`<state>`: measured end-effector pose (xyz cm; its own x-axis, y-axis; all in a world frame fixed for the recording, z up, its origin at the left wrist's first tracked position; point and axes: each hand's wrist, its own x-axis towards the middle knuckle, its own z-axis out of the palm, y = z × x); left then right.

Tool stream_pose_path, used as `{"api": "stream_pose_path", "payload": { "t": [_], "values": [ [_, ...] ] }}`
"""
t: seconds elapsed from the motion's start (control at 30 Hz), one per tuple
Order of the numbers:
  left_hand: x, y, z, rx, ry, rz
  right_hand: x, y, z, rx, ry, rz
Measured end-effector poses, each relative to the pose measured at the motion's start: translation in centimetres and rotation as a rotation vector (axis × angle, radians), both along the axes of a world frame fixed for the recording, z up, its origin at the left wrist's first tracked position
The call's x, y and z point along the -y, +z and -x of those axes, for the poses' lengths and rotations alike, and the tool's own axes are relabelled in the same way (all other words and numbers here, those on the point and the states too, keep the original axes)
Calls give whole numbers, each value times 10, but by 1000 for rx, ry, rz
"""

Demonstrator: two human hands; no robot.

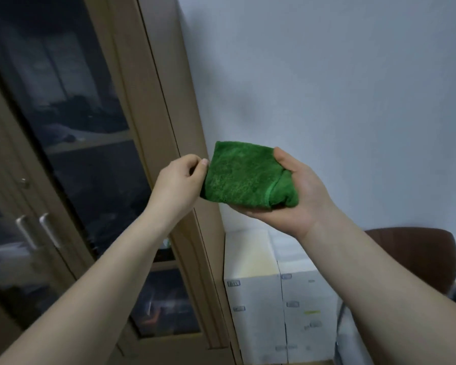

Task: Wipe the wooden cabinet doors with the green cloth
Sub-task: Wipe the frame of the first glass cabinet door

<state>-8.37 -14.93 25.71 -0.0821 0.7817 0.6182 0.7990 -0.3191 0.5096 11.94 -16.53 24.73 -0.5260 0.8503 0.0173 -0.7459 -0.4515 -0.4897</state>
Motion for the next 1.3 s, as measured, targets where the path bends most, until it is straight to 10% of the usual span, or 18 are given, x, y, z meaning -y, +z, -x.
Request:
{"api": "stream_pose_path", "payload": {
  "t": [0.33,0.83,1.2,1.3],
  "values": [
    [6,91,102,-487,201,-247,-15,95,112,42,-368,-61],
    [-22,201,206,-594,229,-227,-23,203,228,194,-929,-330],
    [-52,261,222,-674,291,-334,-72,300,271,656,-1572,-934],
    [-58,276,226,-642,303,-340,-101,321,271,1043,-1775,-1206]
  ]
}}
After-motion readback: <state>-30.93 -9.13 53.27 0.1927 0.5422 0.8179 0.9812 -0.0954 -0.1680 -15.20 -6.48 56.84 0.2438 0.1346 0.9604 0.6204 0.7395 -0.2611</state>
